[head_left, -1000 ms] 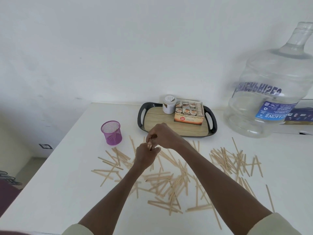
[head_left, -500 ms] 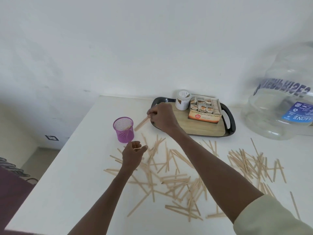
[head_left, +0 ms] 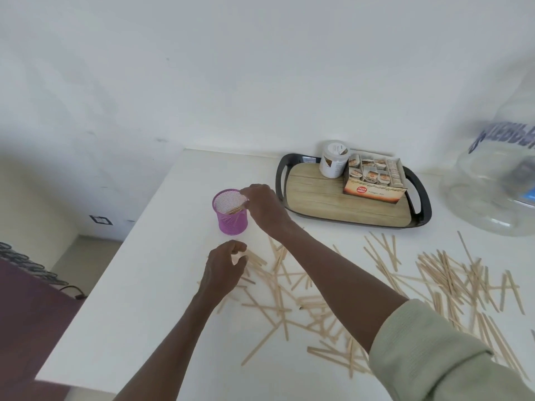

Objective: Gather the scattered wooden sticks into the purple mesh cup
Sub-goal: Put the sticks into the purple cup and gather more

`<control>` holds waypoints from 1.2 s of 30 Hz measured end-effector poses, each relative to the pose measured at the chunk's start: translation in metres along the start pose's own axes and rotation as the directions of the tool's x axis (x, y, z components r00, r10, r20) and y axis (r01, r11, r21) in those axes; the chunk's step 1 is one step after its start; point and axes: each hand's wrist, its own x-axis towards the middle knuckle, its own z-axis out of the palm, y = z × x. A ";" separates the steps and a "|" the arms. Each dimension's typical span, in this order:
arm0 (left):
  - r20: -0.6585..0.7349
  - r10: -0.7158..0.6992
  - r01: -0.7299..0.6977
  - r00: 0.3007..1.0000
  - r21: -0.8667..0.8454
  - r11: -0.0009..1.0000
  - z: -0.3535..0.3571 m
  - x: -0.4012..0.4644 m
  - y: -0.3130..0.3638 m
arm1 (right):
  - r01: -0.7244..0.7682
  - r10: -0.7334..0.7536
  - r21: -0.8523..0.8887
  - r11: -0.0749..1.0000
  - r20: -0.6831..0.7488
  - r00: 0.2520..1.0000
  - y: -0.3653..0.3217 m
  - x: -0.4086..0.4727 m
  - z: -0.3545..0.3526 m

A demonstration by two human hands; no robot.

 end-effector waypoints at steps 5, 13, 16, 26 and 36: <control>0.067 0.039 -0.049 0.997 0.163 0.985 -0.009 0.006 -0.004 | -0.085 0.090 0.066 0.994 -0.084 0.992 0.019 -0.010 -0.010; 0.426 0.126 -0.293 0.896 0.355 0.888 -0.007 0.004 -0.004 | -0.386 0.385 0.078 0.919 0.023 0.923 0.074 -0.083 -0.016; 0.455 0.140 -0.340 0.879 0.394 0.854 -0.003 0.003 -0.001 | -0.500 0.503 -0.056 0.864 0.111 0.857 0.095 -0.111 -0.013; 0.371 0.195 -0.352 0.908 0.423 0.835 0.006 -0.006 0.017 | -0.507 0.524 -0.138 0.851 0.261 0.810 0.111 -0.167 0.008; 0.395 0.183 -0.324 0.900 0.325 0.889 0.018 -0.014 0.026 | -0.502 0.518 -0.131 0.855 0.144 0.843 0.103 -0.171 0.020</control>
